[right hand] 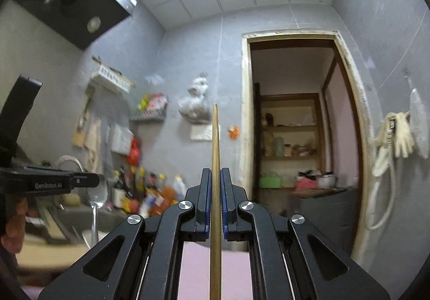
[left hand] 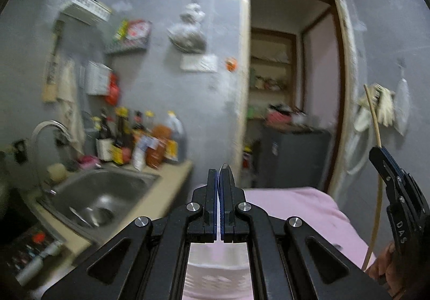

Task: Organize utensils
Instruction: 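Lift the chopstick and carry it over the white plastic holder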

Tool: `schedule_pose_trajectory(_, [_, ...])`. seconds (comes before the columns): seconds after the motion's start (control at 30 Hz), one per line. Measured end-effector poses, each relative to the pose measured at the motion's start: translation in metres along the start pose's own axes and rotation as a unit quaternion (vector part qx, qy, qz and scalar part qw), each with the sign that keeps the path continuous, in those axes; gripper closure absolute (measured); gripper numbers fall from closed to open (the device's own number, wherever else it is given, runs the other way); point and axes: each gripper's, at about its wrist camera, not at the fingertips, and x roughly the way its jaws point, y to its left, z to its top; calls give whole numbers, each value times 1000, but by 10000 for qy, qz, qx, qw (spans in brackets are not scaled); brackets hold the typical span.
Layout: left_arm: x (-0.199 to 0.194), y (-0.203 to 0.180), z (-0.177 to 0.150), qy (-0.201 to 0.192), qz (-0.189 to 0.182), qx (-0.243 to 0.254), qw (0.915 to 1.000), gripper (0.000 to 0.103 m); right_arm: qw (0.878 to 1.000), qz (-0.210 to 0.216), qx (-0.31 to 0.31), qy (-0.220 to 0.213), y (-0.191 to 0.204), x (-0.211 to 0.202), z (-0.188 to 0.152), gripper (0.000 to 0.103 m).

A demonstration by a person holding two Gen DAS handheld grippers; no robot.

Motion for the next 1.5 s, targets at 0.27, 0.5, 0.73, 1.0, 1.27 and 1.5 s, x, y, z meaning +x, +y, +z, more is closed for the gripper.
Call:
schedule_pose_trajectory(0.27, [10, 59, 16, -412, 1020, 91, 9939, 103, 9914, 738, 1081, -92, 20, 60, 7, 99])
schedule_pose_trajectory(0.5, [44, 78, -8, -162, 1406, 147, 9898, 103, 9864, 933, 1347, 122, 31, 88, -12, 99])
schedule_pose_trajectory(0.73, [71, 77, -27, 96, 1405, 243, 9897, 103, 9884, 830, 1222, 355, 39, 96, -28, 99])
schedule_pose_trajectory(1.0, [78, 79, -35, 293, 1347, 186, 9903, 103, 9861, 684, 1404, 575, 30, 110, -29, 99])
schedule_pose_trajectory(1.27, [79, 81, -35, 383, 1306, 121, 9906, 103, 9862, 641, 1385, 644, 30, 113, -34, 99])
schedule_pose_trajectory(1.5, [83, 78, -42, 588, 1179, 185, 9911, 103, 9841, 723, 1355, 895, 30, 110, -45, 99])
